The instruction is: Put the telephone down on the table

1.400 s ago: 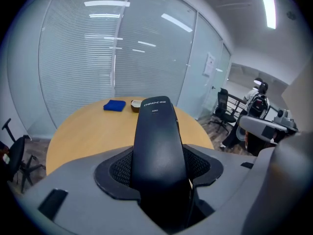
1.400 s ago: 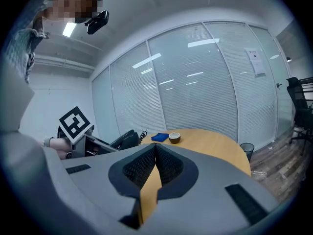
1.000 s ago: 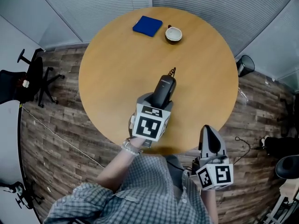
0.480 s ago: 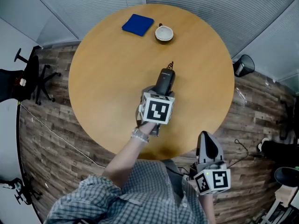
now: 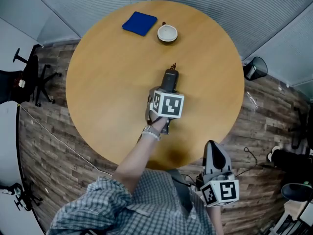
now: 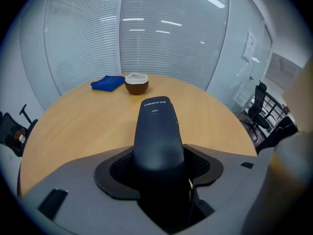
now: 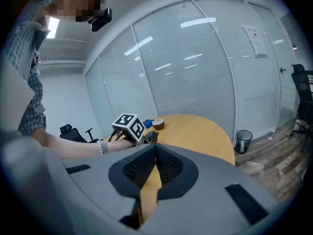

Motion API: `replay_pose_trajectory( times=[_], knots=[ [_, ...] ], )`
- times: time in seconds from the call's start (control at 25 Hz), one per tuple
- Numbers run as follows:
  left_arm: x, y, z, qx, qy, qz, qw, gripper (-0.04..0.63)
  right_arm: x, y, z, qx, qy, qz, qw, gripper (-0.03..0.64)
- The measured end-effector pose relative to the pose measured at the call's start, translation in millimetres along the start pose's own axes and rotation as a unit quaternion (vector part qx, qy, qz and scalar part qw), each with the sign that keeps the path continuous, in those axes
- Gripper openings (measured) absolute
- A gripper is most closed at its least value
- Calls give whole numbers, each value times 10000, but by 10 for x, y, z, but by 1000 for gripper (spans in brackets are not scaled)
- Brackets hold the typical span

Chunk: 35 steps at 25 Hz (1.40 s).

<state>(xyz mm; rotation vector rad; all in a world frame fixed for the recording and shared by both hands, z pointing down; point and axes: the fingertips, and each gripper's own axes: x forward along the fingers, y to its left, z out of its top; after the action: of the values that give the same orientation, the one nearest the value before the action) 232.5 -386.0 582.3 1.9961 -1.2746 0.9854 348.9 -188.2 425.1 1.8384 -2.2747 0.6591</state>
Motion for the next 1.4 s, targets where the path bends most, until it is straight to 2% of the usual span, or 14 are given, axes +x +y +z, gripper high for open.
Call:
replay_pose_trajectory(
  times=[0.12, 0.44, 0.6, 0.84, 0.96, 1.16, 1.4],
  knots=[
    [126, 21, -44, 144, 94, 242, 9996, 279, 22, -24, -28, 25, 55, 34, 10000, 9],
    [321, 98, -75, 241, 153, 582, 9979, 281, -3, -15, -82, 45, 142, 16, 9999, 11],
    [359, 117, -34, 256, 59, 713, 9971, 282, -41, -28, -88, 44, 157, -37, 9999, 9],
    [377, 68, -32, 480, -105, 896, 9948, 284, -133, -40, -79, 35, 134, -85, 9999, 9],
    [408, 39, -20, 573, -222, 792, 9950, 287, -154, -54, -87, 77, 94, -144, 9998, 11],
    [351, -33, 42, 623, -390, 261, 9970, 310, -208, -4, -72, 84, 88, -191, 9997, 11],
    [86, 2, 94, 721, -644, 93, 9953, 312, -193, 175, -44, 17, -3, -96, 10000, 9]
  ],
)
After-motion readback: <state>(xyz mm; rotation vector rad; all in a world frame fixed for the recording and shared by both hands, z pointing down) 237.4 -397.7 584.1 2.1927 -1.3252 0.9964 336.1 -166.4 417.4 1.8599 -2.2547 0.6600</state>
